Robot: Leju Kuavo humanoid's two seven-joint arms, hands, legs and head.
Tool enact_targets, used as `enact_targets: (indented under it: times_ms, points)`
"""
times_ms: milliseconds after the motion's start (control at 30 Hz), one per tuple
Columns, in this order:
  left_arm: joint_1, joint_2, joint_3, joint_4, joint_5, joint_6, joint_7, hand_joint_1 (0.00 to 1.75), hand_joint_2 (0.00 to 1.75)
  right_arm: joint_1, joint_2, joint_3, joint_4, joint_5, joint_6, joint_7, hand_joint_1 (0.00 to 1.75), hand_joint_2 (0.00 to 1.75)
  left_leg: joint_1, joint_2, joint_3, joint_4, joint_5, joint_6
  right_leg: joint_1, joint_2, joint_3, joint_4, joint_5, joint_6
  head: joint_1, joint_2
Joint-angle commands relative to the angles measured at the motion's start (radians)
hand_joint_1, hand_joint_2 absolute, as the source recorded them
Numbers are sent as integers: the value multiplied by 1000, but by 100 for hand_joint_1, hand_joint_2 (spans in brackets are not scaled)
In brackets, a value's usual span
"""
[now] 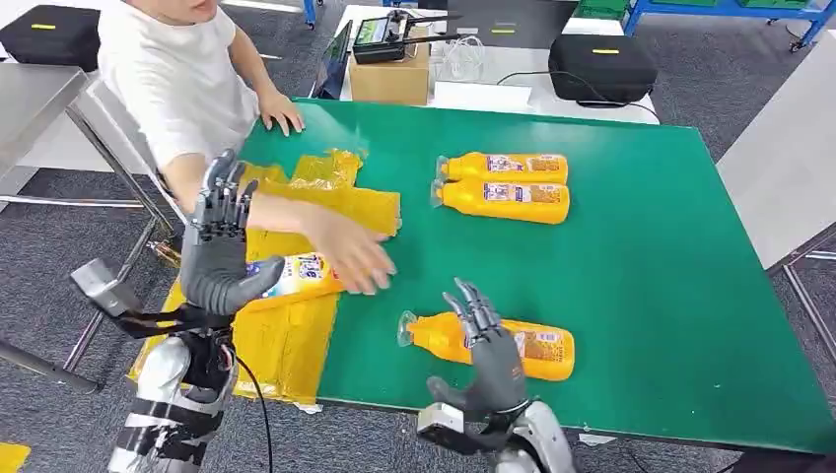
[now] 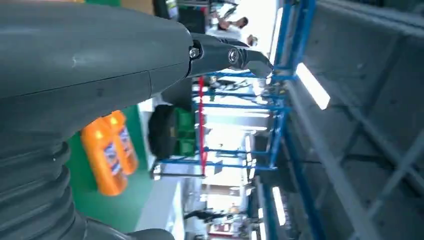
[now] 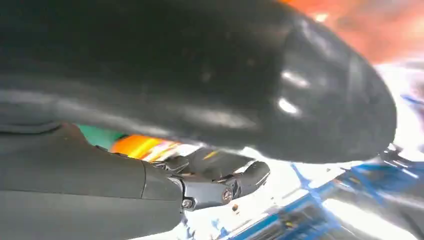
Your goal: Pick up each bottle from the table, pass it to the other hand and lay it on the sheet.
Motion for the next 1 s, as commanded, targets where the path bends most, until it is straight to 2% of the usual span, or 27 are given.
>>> enact_targets:
  times_ms: [33, 100, 133, 267, 467, 733, 1000]
  points:
    - [84, -10, 24, -118, -74, 34, -17, 0, 175, -103, -66, -114, 207, 137, 33, 107, 0, 0, 0, 1, 3, -3, 0, 3, 1, 2, 2, -3, 1, -4, 0, 0]
    - [93, -7, 14, -134, -96, 38, -21, 0, 175, -94, -65, -100, 194, 174, 42, 136, 0, 0, 0, 0, 2, -1, 0, 2, 0, 1, 1, -1, 0, -3, 0, 0]
    - [98, -7, 9, -145, -110, 43, -26, 0, 175, -85, -64, -93, 179, 199, 41, 157, 0, 175, 0, 0, 3, -3, 0, 3, 1, 1, 3, -3, 0, -5, 0, 0]
    - [114, -4, 14, -164, -115, 40, -23, 0, 175, -51, -70, -81, 110, 264, 57, 225, 0, 175, 1, 0, 1, -1, -1, 2, 2, 0, 0, -1, 0, -4, 0, 0]
    - [155, -24, 46, -178, -142, 52, -19, 0, 175, -9, -107, -80, 39, 320, 194, 323, 0, 175, 0, -1, 1, -2, 0, 3, 1, 0, 1, -2, 0, -4, 0, 0]
    - [154, -26, 46, -178, -143, 52, -18, 0, 175, -12, -108, -81, 44, 322, 200, 326, 0, 175, 0, -1, 1, -1, 0, 2, 0, 0, 0, -1, 0, -3, 0, 0]
    - [199, -44, 68, -221, -162, 63, -14, 0, 175, 7, -147, -61, -33, 424, 274, 443, 0, 175, 0, 0, 1, -1, 0, 2, 0, 0, 0, -1, 0, -3, 0, 0]
